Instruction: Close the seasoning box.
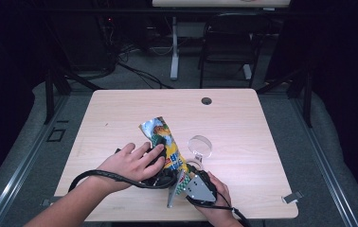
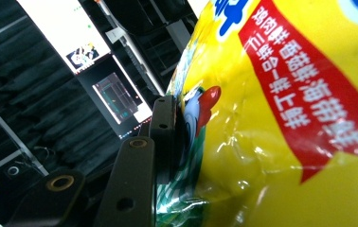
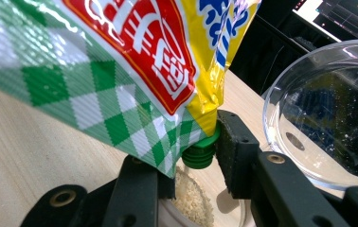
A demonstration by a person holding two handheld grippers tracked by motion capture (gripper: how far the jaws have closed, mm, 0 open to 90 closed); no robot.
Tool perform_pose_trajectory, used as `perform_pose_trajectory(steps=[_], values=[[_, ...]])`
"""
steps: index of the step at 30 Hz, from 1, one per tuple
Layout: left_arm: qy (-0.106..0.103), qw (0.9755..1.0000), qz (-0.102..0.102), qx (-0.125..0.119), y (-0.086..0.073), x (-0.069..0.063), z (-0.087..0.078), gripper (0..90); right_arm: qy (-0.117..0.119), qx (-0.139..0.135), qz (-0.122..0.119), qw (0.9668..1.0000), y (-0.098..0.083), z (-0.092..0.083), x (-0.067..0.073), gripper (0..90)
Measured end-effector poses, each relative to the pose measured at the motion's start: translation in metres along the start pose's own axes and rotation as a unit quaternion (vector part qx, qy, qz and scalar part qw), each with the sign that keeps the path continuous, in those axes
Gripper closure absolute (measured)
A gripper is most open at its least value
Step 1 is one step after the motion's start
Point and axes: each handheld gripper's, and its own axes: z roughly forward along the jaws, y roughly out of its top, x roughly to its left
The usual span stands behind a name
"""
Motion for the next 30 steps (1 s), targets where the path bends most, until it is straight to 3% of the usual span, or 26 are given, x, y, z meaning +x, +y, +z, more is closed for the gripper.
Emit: perform_pose_trajectory(steps=[10,12,19,23,28,30], values=[[-0.010,0.9998,-0.018,0.001,-0.004,-0.006,0.001,72.9,0.000,-0.004,-0.001,1.0000,0.000,0.000,0.001,70.1],[-0.012,0.9994,-0.033,-0.004,-0.004,-0.008,0.002,73.0,-0.001,-0.003,-0.002,1.0000,0.000,-0.001,0.001,70.1],[-0.014,0.9991,-0.039,-0.004,-0.006,-0.012,0.002,73.7,-0.001,-0.002,-0.004,1.0000,0.000,-0.001,0.001,70.2],[-0.027,0.9981,-0.056,-0.005,-0.007,-0.016,0.003,73.9,-0.001,-0.002,-0.008,1.0000,0.001,-0.001,0.001,70.3],[-0.024,0.9976,-0.066,-0.006,-0.009,-0.020,0.004,74.4,-0.001,-0.004,-0.009,0.9999,0.001,0.000,0.001,70.3],[-0.034,0.9968,-0.073,-0.003,-0.009,-0.022,0.004,74.4,-0.003,-0.003,-0.010,0.9999,0.001,-0.001,0.002,70.4]])
